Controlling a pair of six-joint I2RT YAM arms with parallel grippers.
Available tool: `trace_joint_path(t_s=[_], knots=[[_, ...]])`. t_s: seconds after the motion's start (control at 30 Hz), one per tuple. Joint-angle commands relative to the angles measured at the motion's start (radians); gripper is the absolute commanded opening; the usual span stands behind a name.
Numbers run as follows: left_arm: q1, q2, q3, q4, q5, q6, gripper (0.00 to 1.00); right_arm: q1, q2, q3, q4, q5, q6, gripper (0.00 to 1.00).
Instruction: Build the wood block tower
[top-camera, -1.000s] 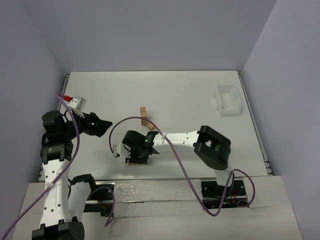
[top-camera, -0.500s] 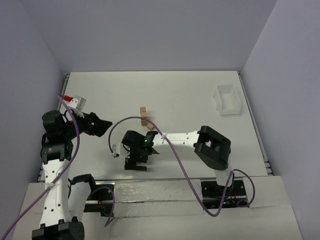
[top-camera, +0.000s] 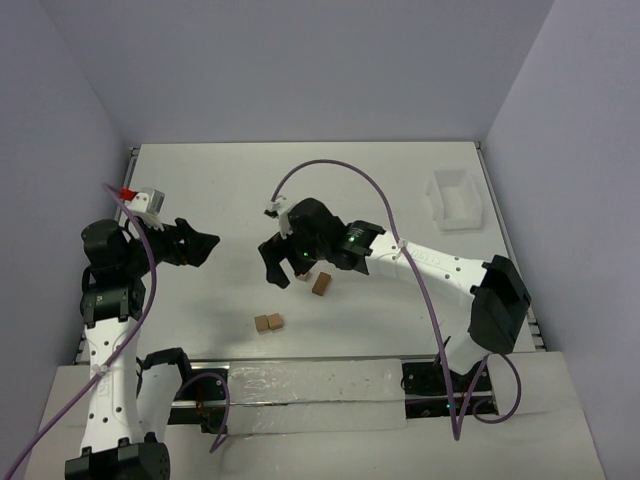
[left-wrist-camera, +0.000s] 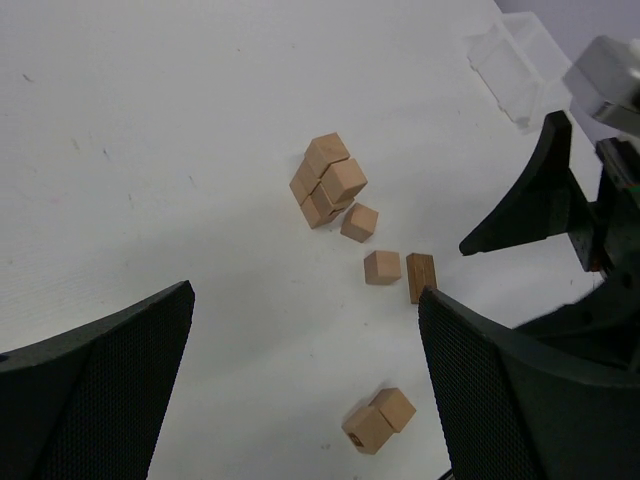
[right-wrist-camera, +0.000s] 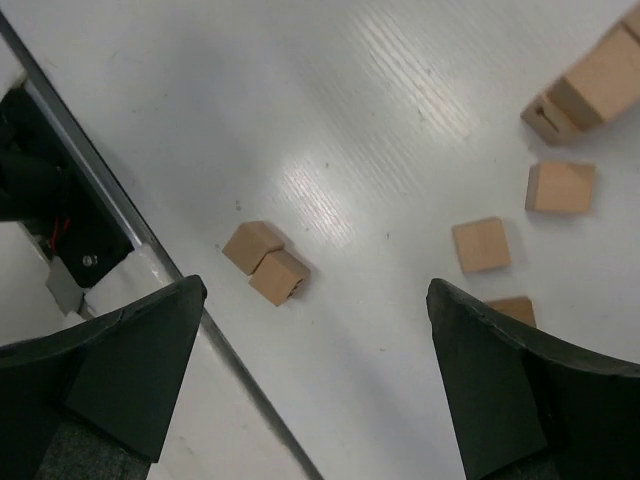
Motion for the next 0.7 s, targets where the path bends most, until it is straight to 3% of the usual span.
trace_joint_path(t_s=[0.0,0.27,0.43,0.67], knots=[[0.010,0.008,0.081,0.054,-0.051,-0.030,0.99,-0.013,0.036,0.012,-0.062,-0.008,0.271,1.00],[0.011,-0.004,0.093,0.027,-0.109,-0.014,0.99,0.095,0.117,0.079,-0.205,0.162,0.584,1.00],[0.011,-0.038,0.066,0.017,-0.129,-0.002,0.99,0.167,0.264,0.168,-0.278,0.280,0.599,1.00],[0.011,-0.078,0.044,0.002,-0.143,0.030,0.99,0.197,0.429,0.229,-0.330,0.330,0.610,1.00]])
